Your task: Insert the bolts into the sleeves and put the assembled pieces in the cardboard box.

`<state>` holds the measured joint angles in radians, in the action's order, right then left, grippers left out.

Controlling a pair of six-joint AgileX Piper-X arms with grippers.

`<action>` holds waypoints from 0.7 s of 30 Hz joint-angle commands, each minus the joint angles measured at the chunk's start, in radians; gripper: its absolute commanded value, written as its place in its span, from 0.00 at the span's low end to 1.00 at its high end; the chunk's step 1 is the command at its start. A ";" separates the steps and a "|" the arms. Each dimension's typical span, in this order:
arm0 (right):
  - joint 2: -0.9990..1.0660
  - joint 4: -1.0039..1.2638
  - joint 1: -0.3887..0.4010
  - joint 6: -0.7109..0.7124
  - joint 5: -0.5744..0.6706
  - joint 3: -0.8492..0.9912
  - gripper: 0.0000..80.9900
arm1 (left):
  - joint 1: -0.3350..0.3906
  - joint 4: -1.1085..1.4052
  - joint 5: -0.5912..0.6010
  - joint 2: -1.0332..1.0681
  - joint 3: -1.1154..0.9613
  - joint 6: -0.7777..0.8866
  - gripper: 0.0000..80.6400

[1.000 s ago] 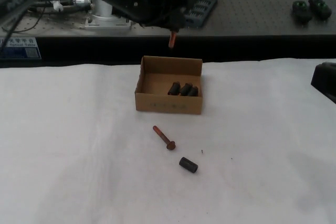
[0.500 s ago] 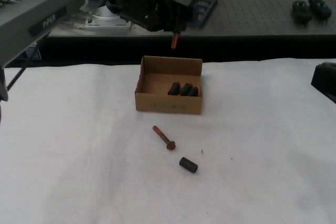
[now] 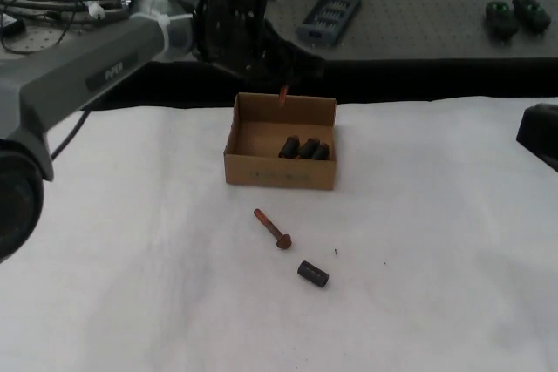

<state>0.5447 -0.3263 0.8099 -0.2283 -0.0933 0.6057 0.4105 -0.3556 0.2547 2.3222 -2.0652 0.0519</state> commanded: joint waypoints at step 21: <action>-0.010 -0.060 -0.005 -0.003 -0.004 0.006 0.03 | -0.006 -0.080 -0.074 0.067 -0.017 -0.004 0.01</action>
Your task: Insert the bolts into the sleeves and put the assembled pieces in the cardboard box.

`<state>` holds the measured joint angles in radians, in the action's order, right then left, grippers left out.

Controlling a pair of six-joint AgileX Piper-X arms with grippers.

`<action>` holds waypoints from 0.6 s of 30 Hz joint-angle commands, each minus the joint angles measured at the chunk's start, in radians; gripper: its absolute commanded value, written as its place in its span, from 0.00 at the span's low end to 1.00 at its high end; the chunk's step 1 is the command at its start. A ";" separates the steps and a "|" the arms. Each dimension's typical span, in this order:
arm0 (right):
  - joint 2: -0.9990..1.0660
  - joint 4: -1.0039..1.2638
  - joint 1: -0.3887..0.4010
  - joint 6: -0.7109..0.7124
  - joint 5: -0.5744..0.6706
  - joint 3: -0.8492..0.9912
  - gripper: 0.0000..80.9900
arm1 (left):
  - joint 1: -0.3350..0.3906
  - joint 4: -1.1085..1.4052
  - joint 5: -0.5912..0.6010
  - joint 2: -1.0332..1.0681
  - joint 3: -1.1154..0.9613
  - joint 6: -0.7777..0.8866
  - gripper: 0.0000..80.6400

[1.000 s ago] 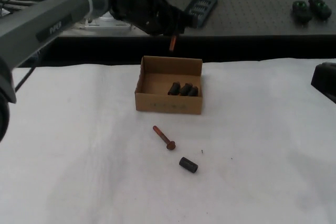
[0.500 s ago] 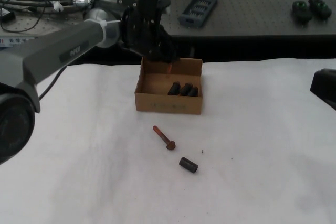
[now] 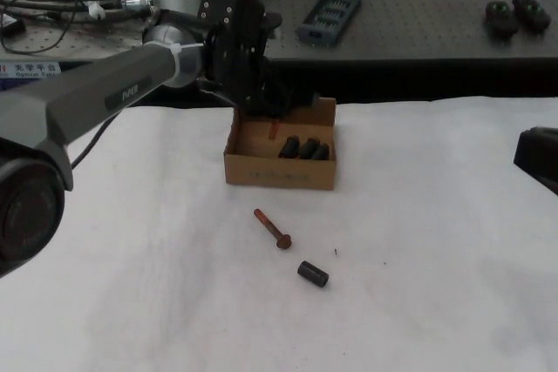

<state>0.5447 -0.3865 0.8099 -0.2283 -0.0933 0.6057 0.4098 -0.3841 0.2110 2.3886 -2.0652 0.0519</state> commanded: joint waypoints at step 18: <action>-0.010 0.000 -0.005 -0.003 -0.004 0.006 0.03 | -0.005 -0.108 -0.039 0.008 -0.017 0.026 0.01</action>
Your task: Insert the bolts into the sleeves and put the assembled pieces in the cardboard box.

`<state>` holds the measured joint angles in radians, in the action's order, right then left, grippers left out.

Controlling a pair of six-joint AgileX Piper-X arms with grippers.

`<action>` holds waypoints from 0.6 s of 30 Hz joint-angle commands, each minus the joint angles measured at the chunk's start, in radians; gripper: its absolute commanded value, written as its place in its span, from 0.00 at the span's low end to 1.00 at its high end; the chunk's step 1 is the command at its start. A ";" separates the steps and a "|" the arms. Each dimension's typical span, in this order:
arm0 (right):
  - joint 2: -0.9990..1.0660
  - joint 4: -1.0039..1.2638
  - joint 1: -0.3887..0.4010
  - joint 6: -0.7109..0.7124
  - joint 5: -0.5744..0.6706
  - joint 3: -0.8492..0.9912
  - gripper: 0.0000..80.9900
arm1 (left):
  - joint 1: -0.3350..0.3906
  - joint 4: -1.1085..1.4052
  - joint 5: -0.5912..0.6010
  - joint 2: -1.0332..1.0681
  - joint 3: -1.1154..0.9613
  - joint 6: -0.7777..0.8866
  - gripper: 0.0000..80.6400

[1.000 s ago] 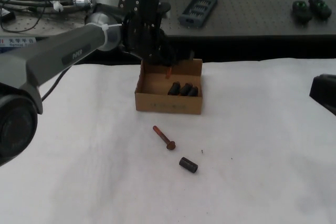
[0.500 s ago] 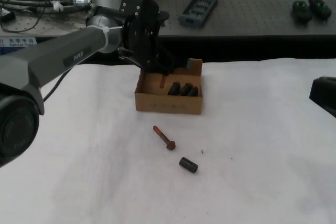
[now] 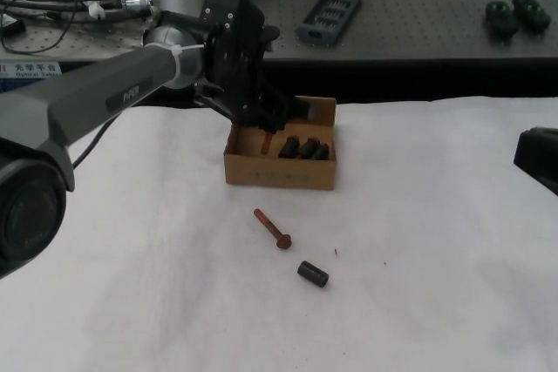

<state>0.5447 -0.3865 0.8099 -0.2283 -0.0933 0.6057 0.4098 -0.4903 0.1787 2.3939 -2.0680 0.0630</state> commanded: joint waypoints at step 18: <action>-0.010 0.000 -0.005 -0.003 -0.004 0.006 0.03 | -0.005 -0.032 0.039 0.004 -0.014 0.015 0.34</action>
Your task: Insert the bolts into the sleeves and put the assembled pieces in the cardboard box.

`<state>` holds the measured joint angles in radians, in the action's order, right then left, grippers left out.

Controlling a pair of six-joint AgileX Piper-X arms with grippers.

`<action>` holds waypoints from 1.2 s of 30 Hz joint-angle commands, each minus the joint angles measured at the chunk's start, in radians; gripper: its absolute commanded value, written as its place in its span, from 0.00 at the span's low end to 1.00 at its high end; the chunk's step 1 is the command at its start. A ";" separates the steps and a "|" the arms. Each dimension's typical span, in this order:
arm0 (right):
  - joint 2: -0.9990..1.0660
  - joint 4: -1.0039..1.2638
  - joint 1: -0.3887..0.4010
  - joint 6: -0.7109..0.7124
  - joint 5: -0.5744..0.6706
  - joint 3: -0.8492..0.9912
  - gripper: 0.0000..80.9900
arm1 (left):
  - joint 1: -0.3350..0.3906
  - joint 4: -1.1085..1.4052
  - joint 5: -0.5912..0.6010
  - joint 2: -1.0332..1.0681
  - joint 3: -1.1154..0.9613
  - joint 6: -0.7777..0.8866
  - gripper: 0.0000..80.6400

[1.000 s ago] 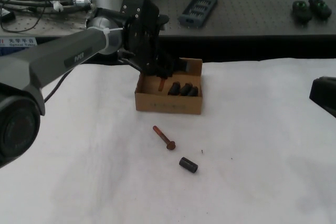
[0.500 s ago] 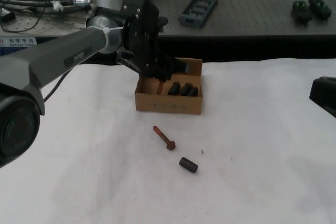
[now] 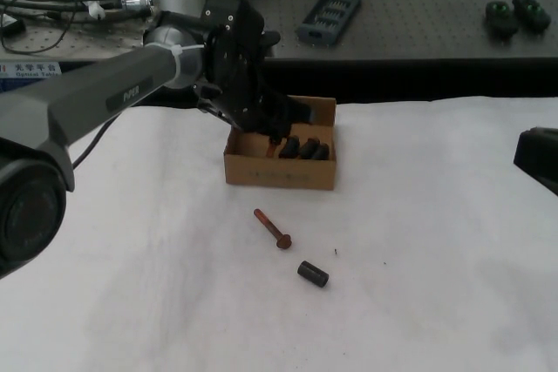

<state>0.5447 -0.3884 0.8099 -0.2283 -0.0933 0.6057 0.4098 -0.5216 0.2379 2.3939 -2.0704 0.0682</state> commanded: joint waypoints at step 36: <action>-0.217 0.008 -0.005 0.051 0.021 0.006 0.03 | 0.117 -0.690 -0.009 -0.308 0.006 -1.551 0.23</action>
<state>0.3267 -0.3891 0.8099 -0.1862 -0.0776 0.6057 0.5063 -1.1547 0.3283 2.1012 -2.0727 -1.3565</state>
